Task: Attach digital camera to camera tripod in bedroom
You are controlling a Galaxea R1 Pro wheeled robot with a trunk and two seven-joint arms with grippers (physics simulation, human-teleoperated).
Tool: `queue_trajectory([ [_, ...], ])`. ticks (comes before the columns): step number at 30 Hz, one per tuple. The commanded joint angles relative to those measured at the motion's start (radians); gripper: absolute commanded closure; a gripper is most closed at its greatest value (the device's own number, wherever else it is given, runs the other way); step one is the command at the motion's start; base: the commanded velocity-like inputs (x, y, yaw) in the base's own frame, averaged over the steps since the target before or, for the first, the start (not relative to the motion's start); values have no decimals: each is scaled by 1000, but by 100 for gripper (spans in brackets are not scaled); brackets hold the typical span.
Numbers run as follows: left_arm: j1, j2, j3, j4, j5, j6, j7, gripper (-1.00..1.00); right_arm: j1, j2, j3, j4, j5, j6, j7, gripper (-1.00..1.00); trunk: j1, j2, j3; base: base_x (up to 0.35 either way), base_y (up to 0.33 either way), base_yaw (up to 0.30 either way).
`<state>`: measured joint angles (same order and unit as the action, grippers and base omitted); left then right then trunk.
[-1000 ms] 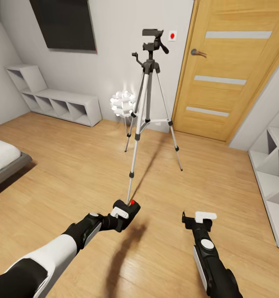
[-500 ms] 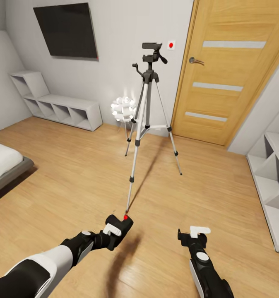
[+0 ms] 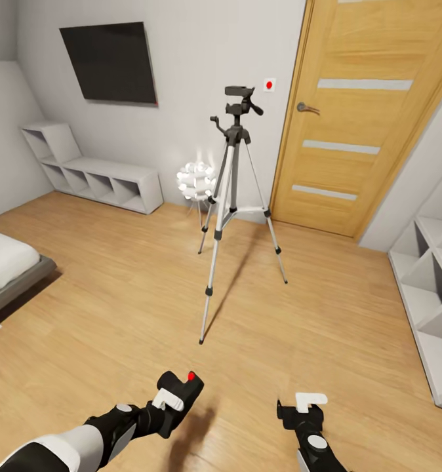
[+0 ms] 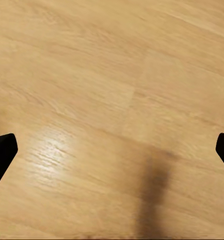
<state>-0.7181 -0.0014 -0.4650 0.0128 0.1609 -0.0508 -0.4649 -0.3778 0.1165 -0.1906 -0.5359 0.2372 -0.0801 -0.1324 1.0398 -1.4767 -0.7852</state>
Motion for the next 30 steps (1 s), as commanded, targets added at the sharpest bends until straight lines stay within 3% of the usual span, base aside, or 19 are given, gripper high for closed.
queue_trajectory([
  [1, 8, 1, -6, 7, 11, -7, -1, 100, -1, -1, -7, 26, 11, -13, 0, -100, -4, 7, 4, 0, 0, 0],
  [12, 51, 3, -4, 69, 11, -10, 57, 100, -1, -30, -7, 167, 11, -29, 0, -100, -46, 84, 56, 0, 0, 0],
  [19, 98, 32, 0, 79, 15, -11, 100, 100, -1, -38, -8, 252, 9, -30, 0, -100, -73, 133, 90, 0, 0, 0],
  [24, 130, 74, 2, 80, 54, -35, 108, 100, -1, -62, -8, 311, 8, -29, 0, -100, -92, 168, 113, 0, 0, 0],
  [30, 148, 89, 2, 81, 94, -47, 109, 100, -1, -99, -8, 329, 6, -29, 3, -100, -115, 210, 142, 0, 0, 0],
])
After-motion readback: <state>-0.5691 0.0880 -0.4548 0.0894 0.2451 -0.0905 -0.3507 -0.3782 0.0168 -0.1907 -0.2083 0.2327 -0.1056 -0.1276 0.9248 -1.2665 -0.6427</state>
